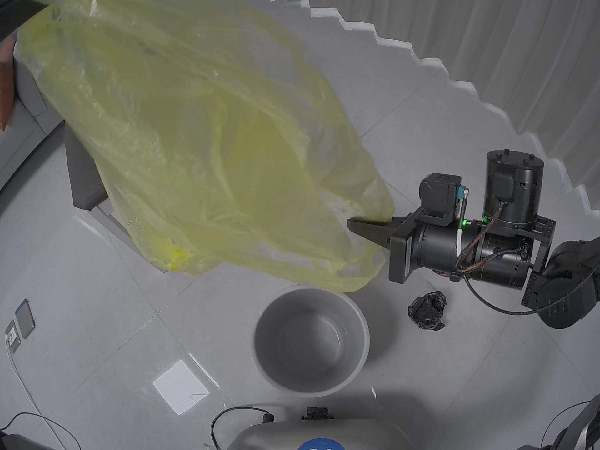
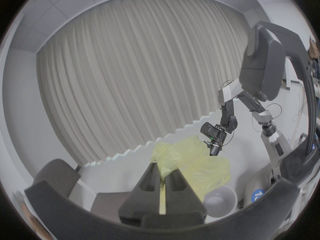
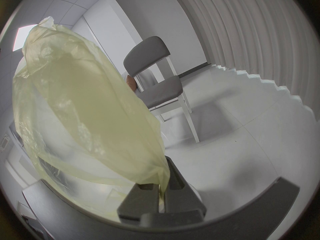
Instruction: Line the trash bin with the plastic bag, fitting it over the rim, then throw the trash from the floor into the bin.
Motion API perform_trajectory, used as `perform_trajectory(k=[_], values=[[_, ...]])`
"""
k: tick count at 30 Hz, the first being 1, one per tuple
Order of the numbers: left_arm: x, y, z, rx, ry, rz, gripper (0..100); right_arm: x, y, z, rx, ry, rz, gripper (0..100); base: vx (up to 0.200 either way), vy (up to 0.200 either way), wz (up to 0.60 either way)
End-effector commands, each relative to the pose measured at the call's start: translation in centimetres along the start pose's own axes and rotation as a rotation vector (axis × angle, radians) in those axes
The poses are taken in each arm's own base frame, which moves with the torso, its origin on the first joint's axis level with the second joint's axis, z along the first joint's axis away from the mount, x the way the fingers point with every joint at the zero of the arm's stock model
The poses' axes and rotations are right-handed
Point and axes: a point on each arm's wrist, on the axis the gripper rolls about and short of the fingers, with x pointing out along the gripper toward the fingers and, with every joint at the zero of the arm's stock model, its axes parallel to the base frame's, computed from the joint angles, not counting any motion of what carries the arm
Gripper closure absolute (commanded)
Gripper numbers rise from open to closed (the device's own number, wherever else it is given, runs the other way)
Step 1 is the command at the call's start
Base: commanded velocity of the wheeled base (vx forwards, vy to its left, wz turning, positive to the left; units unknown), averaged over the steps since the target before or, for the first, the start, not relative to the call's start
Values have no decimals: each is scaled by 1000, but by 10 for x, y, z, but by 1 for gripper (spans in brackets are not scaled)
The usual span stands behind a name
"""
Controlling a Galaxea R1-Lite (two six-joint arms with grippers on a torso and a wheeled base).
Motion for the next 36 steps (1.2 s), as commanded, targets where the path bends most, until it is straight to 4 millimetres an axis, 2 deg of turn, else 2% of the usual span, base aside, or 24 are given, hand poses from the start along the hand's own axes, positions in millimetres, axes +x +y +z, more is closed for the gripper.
perform_trajectory(k=[1,4,6,7,10,15,19,22,29,36], values=[[27,17,-24,-494,166,155,100,-17,-4,0,8,-6,-28,100,0,0,0],[42,20,-41,-543,227,164,100,-21,-7,-6,29,10,-47,100,0,0,0],[44,19,-45,-557,247,159,100,-24,-9,-7,37,10,-54,100,0,0,0],[49,14,-59,-585,296,163,100,-28,-10,-9,65,17,-61,100,0,0,0],[53,10,-73,-614,312,187,100,-30,-10,-14,119,31,-67,100,0,0,0],[55,-8,-92,-636,305,190,100,-33,-9,-22,143,50,-76,100,0,0,0],[60,-37,-125,-642,337,163,100,-39,-8,-41,152,92,-106,100,0,0,0],[60,-47,-132,-633,318,156,100,-44,-7,-55,157,120,-138,100,0,0,0],[57,-54,-127,-636,301,126,100,-61,-7,-72,169,143,-163,100,0,0,0],[47,-68,-135,-649,335,103,100,-76,-1,-86,174,191,-159,100,0,0,0]])
